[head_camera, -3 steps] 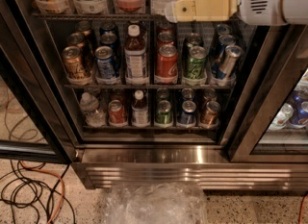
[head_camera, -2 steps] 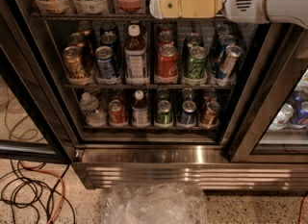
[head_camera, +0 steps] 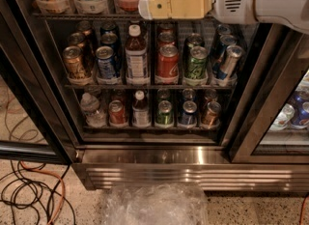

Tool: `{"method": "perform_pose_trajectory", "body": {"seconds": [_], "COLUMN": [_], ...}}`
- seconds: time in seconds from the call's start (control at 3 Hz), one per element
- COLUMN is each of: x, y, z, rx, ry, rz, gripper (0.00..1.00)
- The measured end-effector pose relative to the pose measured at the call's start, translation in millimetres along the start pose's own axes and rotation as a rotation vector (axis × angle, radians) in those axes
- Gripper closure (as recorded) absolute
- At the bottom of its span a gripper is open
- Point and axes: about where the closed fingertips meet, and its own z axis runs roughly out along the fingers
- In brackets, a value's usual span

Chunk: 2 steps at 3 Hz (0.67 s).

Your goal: Pick water bottle from top shelf of fridge

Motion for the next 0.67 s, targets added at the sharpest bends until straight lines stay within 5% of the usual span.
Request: {"method": "perform_pose_trajectory", "body": {"seconds": [0.67], "x": [-7], "y": [12], "z": [22], "rx": [0.01], "ry": [-0.027], "rz": [-0.093], "gripper": [0.0]}}
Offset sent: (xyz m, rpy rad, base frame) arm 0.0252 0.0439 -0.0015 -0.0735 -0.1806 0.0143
